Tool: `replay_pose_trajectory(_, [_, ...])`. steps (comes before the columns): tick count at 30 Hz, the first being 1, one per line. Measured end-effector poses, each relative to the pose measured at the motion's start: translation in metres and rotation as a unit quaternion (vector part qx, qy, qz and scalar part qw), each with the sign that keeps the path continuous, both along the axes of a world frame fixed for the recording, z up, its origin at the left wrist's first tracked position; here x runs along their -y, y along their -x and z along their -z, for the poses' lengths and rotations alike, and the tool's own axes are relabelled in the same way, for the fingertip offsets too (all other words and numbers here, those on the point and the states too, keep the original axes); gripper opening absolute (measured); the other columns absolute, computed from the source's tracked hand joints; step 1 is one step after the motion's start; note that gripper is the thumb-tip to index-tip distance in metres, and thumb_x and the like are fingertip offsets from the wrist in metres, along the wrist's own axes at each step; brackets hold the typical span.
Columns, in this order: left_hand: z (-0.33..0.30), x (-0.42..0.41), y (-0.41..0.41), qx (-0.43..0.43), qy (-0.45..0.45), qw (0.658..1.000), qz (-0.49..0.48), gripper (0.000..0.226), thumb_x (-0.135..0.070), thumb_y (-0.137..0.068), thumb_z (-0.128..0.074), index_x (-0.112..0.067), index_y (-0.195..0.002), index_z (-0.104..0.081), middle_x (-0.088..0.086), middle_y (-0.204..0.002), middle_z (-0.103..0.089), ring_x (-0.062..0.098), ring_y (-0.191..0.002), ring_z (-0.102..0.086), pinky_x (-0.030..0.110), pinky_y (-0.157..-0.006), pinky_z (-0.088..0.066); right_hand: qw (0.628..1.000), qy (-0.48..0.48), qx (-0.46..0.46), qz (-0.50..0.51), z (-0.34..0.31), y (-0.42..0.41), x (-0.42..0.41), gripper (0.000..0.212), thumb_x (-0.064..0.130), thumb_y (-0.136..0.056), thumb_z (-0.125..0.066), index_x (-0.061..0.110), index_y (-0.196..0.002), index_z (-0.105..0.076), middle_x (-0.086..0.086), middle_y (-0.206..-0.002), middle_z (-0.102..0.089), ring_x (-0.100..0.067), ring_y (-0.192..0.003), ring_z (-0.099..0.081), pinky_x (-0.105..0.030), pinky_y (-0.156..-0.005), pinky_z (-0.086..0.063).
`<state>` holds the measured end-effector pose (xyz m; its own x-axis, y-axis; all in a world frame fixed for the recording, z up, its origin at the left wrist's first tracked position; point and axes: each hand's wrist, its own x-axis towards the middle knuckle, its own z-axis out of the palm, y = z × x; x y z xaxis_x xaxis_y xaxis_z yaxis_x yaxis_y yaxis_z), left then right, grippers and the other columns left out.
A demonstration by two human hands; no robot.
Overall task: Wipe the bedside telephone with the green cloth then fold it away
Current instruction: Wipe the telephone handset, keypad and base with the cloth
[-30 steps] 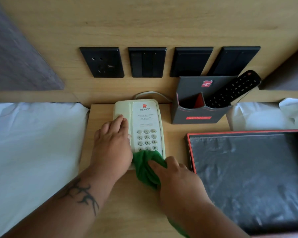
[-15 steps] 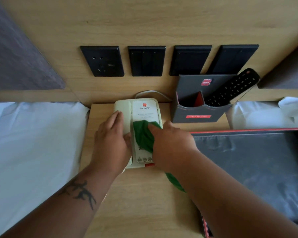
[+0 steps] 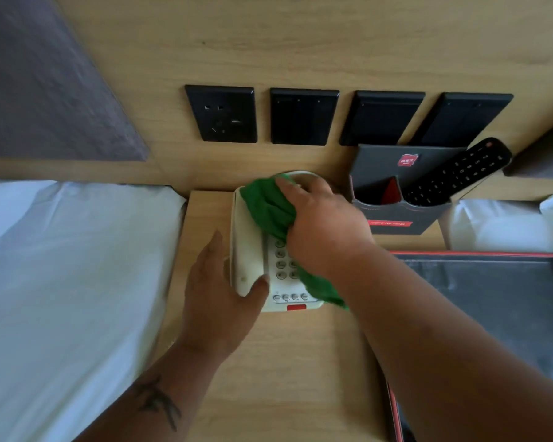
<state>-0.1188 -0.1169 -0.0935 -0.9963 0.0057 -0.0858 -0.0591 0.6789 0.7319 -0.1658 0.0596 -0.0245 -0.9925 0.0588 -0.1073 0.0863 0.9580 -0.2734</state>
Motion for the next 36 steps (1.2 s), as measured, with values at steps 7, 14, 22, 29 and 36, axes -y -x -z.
replay_pose_trajectory(7, [0.019,0.019,-0.02,0.046,0.058,0.996,0.051,0.093,-0.06,-0.061,-0.077,-0.027,-0.143,-0.048,-0.004,-0.129,-0.063,0.021,-0.112,-0.064,0.047,-0.096,-0.053,0.987,-0.096,0.009,-0.13,-0.002,0.038,0.018,0.078,0.014,-0.082,-0.06,0.043,-0.147,-0.026,-0.006,-0.128,-0.044,-0.033,-0.107,-0.046,-0.042,-0.071,-0.049])
replay_pose_trajectory(14, [0.026,0.021,-0.021,0.004,0.118,0.991,0.067,0.068,-0.045,-0.071,-0.081,-0.019,-0.132,-0.063,0.002,-0.124,-0.066,0.027,-0.11,-0.061,0.046,-0.096,-0.05,0.97,-0.099,0.042,-0.217,0.002,0.019,0.02,0.078,0.014,-0.082,-0.06,0.047,-0.146,-0.03,-0.003,-0.13,-0.045,-0.029,-0.106,-0.045,-0.041,-0.075,-0.049])
replay_pose_trajectory(22, [0.023,0.022,-0.022,-0.001,0.111,0.993,0.025,0.061,-0.056,-0.059,-0.077,-0.025,-0.11,-0.067,-0.008,-0.097,-0.061,0.022,-0.092,-0.062,0.043,-0.083,-0.054,0.97,-0.069,0.046,-0.231,0.01,-0.026,0.018,0.073,0.013,-0.084,-0.055,0.049,-0.144,-0.031,-0.001,-0.133,-0.04,-0.025,-0.103,-0.042,-0.04,-0.073,-0.049])
replay_pose_trajectory(29, [0.014,0.028,-0.019,0.025,0.118,0.991,0.049,0.081,-0.061,-0.055,-0.077,-0.021,-0.123,-0.062,-0.004,-0.1,-0.063,0.023,-0.094,-0.061,0.043,-0.088,-0.053,0.967,-0.079,0.049,-0.237,0.013,-0.054,0.019,0.068,0.019,-0.087,-0.056,0.045,-0.145,-0.03,-0.004,-0.132,-0.039,-0.027,-0.105,-0.042,-0.042,-0.076,-0.05])
replay_pose_trajectory(36, [0.015,0.055,-0.021,0.036,0.087,0.987,0.132,0.075,-0.013,-0.07,-0.064,-0.035,-0.141,-0.053,-0.009,-0.112,-0.067,0.021,-0.103,-0.062,0.043,-0.089,-0.054,0.966,-0.077,0.071,-0.237,0.021,-0.077,0.019,0.067,0.015,-0.087,-0.048,0.045,-0.144,-0.03,-0.005,-0.139,-0.035,-0.031,-0.11,-0.041,-0.041,-0.079,-0.047])
